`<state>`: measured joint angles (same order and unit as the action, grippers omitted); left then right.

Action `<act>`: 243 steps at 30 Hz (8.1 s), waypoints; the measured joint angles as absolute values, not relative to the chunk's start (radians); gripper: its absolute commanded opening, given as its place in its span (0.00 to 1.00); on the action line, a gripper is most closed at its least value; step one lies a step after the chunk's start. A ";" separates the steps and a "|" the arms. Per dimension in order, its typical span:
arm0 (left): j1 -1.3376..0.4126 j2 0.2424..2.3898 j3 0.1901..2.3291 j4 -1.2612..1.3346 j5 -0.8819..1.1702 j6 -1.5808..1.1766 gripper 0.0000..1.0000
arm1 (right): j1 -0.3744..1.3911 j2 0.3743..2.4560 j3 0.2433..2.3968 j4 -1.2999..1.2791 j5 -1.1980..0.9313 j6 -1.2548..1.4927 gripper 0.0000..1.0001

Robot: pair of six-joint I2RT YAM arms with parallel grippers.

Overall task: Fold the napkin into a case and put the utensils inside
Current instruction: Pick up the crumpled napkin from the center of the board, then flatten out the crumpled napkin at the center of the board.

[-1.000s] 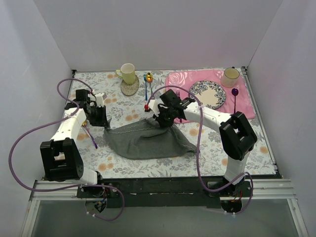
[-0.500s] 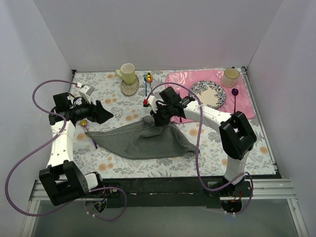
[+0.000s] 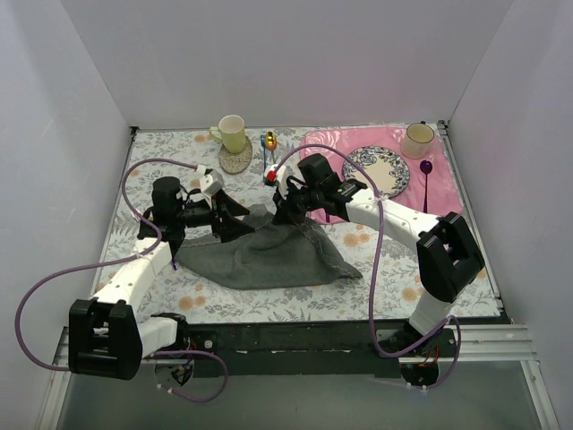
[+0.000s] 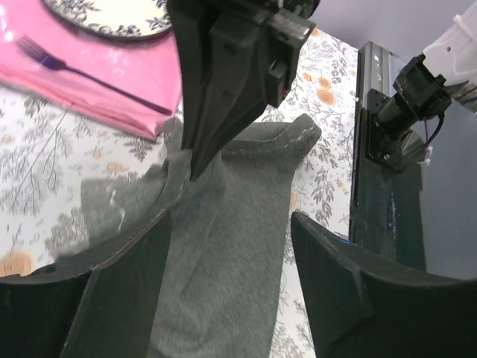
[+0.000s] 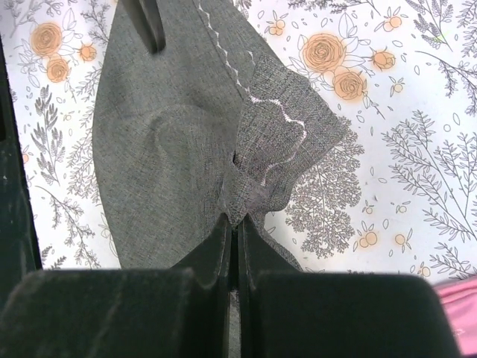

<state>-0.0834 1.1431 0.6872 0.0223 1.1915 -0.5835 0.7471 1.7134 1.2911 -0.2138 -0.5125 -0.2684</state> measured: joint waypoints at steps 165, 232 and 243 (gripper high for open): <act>0.168 1.804 1.115 -0.535 0.458 -0.488 0.00 | 0.584 1.434 1.253 -0.521 -0.570 -0.372 0.01; 0.193 1.337 1.169 -0.175 0.300 -0.636 0.00 | 0.470 1.617 1.424 -0.110 -0.196 -0.352 0.01; 0.193 1.419 1.003 0.009 0.410 -0.583 0.00 | 0.452 1.720 1.415 -0.025 -0.302 -0.422 0.01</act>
